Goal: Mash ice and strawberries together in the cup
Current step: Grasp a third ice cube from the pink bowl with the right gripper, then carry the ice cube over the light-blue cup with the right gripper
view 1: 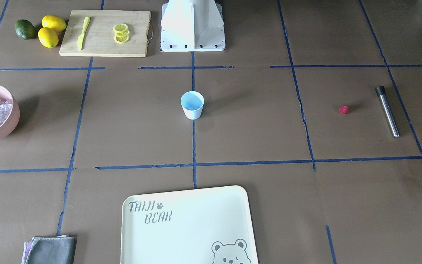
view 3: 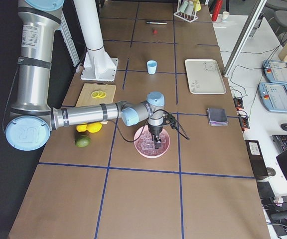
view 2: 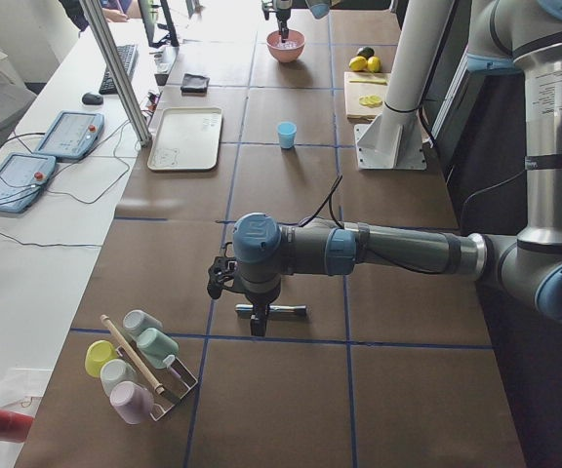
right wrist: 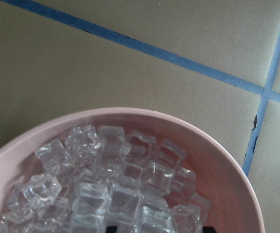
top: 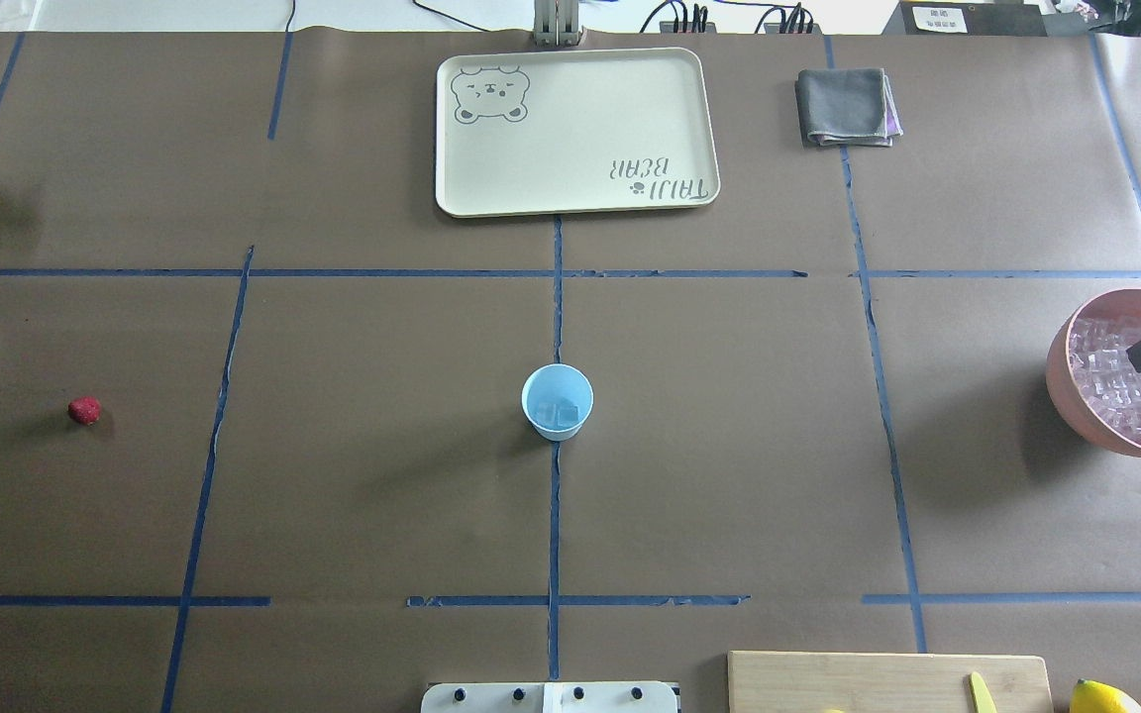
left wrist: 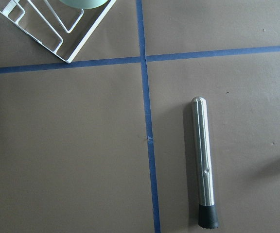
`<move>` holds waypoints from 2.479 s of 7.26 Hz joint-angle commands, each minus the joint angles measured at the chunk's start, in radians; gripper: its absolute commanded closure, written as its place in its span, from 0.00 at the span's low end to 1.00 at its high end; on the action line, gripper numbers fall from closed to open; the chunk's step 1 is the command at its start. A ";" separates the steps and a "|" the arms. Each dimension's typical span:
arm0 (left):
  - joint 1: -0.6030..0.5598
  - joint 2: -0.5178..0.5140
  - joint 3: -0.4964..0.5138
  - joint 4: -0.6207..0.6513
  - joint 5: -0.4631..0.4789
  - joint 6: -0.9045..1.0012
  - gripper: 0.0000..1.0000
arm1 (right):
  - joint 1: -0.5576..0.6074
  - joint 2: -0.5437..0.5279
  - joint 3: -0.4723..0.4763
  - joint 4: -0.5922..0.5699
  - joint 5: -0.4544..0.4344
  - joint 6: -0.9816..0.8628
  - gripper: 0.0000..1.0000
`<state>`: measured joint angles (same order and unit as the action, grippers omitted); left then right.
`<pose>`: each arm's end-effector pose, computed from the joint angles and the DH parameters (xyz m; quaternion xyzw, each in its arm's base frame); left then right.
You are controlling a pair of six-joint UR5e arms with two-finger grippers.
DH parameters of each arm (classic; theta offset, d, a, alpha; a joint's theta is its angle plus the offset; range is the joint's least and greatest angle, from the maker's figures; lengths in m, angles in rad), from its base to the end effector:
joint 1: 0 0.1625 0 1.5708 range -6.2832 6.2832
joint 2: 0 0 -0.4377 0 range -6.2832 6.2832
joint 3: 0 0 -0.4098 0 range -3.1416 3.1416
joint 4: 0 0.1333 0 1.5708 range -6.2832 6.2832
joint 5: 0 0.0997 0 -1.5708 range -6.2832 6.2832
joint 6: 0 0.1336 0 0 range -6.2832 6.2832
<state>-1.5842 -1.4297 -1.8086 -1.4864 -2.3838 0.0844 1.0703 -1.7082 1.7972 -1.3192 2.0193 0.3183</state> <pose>-0.0423 -0.4466 0.6469 0.0250 0.3946 0.0350 0.9178 -0.1654 -0.4594 0.6398 0.0643 -0.2668 -0.1249 0.9534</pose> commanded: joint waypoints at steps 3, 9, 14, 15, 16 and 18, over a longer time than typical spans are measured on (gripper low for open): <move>0.000 0.000 0.000 0.000 0.000 0.000 0.00 | -0.003 0.009 -0.015 0.002 0.001 -0.002 0.64; 0.000 0.002 -0.015 0.008 0.000 -0.002 0.00 | -0.001 0.022 0.132 -0.014 0.111 -0.002 0.85; 0.000 0.002 -0.017 0.003 0.000 0.000 0.00 | -0.048 0.305 0.160 -0.181 0.141 0.100 1.00; 0.000 0.002 -0.017 0.002 0.000 0.000 0.00 | -0.091 0.441 0.159 -0.337 0.131 0.119 1.00; 0.000 0.000 -0.017 0.002 0.000 0.000 0.00 | -0.165 0.546 0.156 -0.421 0.051 0.233 1.00; 0.000 0.002 -0.017 0.002 0.000 0.000 0.00 | -0.278 0.738 0.043 -0.478 0.029 0.379 1.00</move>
<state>-1.5846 -1.4286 -1.8254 -1.4848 -2.3838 0.0843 0.8611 -1.0927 1.8998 -1.7516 2.0669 0.6038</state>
